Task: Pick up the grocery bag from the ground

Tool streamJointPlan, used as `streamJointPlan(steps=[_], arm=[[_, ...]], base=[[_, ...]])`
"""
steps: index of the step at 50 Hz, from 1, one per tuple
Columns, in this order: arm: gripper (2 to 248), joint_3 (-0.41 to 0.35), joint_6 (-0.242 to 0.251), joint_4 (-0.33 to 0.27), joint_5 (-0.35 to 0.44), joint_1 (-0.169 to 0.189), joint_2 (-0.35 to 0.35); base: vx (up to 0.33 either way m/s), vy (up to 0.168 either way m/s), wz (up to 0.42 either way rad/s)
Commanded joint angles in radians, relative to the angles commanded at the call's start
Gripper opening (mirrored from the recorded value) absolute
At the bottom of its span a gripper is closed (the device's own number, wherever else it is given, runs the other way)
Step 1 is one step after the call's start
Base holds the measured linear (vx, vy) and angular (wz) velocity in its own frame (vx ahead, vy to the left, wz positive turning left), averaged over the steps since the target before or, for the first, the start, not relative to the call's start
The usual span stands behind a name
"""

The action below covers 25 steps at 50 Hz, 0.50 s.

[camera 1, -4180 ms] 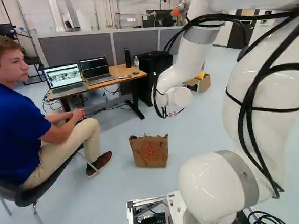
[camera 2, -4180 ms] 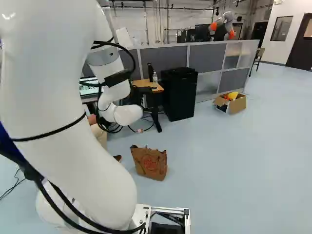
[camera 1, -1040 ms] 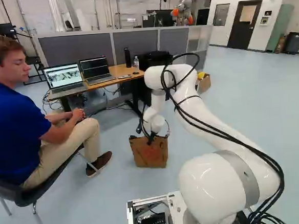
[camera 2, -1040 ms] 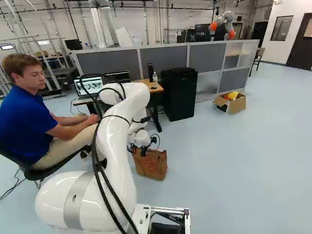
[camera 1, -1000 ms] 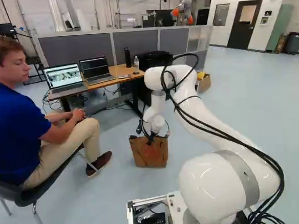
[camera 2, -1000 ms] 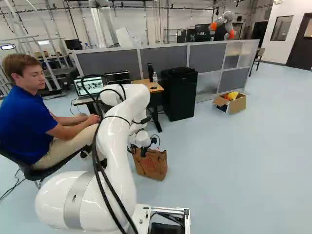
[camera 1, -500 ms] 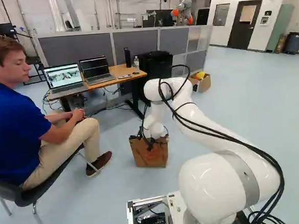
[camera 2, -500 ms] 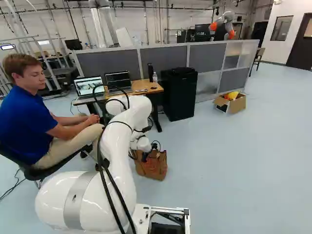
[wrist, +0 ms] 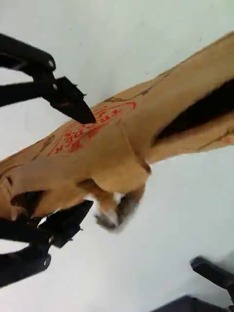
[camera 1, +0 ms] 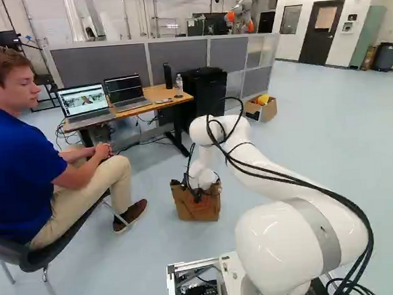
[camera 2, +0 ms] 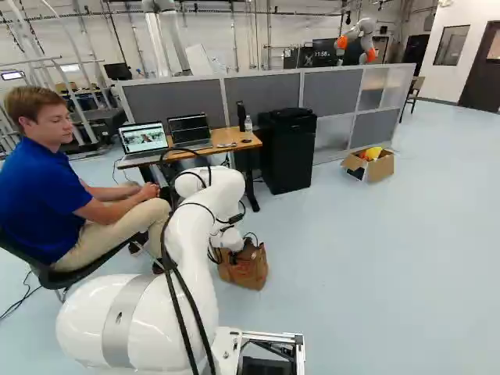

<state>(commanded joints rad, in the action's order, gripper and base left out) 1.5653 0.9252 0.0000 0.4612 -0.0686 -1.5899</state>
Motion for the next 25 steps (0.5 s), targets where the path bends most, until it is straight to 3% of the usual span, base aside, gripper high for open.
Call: streamJointPlan(steps=[1, 2, 6, 7, 12, 13, 17, 18, 22, 23, 25], arm=[[228, 0.000, 0.000, 0.000, 0.000, 0.000, 0.000], [189, 0.001, 0.000, 0.000, 0.000, 0.000, -0.001], [189, 0.001, 0.000, 0.000, 0.000, 0.000, -0.001], [151, 0.002, 0.000, 0.000, 0.000, 0.000, -0.002], [151, 0.002, 0.000, 0.000, 0.000, 0.000, -0.002], [112, 0.002, 0.000, 0.000, 0.000, 0.000, -0.002], [112, 0.002, 0.000, 0.000, 0.000, 0.000, -0.002], [74, 0.002, 0.000, 0.000, 0.000, 0.000, -0.002], [74, 0.002, 0.000, 0.000, 0.000, 0.000, -0.002], [37, 0.002, 0.000, 0.000, 0.000, 0.000, -0.002], [37, 0.002, 0.000, 0.000, 0.000, 0.000, -0.002]], base=[[0.000, 0.000, 0.000], [0.000, 0.000, 0.000], [0.000, 0.000, 0.000], [0.000, 0.000, 0.000], [0.000, 0.000, 0.000], [0.000, 0.000, 0.000], [0.000, 0.000, 0.000], [0.000, 0.000, 0.000], [0.000, 0.000, 0.000], [0.000, 0.000, 0.000], [0.000, 0.000, 0.000]])
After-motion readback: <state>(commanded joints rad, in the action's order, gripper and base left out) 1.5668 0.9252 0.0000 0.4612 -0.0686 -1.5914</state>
